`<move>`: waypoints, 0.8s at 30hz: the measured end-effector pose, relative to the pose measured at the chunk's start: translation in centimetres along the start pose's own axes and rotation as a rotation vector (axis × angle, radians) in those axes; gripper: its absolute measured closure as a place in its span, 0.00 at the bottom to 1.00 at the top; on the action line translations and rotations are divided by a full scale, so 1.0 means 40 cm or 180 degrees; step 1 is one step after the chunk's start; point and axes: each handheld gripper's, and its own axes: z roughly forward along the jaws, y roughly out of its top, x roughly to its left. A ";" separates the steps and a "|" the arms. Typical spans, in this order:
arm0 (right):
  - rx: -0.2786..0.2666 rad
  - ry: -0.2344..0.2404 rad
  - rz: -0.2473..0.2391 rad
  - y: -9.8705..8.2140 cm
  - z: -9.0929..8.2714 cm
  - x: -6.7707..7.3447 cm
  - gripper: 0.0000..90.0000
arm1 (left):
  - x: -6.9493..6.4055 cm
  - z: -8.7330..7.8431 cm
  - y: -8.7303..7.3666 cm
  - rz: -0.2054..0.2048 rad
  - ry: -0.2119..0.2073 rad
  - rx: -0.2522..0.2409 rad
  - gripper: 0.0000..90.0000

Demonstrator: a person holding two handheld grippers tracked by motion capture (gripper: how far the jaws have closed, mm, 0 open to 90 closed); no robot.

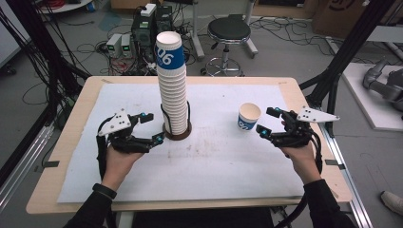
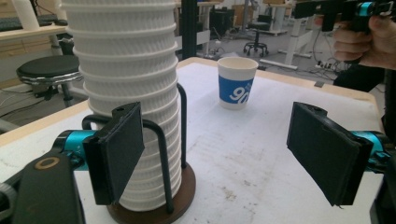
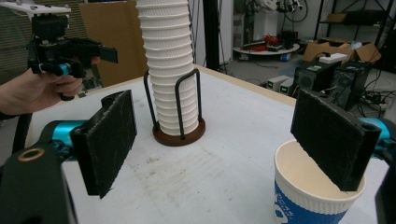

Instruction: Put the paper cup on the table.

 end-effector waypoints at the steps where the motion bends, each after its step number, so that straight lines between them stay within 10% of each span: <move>1: -0.0006 0.0012 -0.0001 0.001 0.000 0.001 0.16 | -0.003 -0.002 0.006 0.0004 -0.0026 -0.0007 0.21; 24: 0.0015 0.0045 -0.0065 0.003 0.003 0.003 0.16 | 0.004 -0.032 0.023 -0.0016 -0.0060 -0.0057 0.21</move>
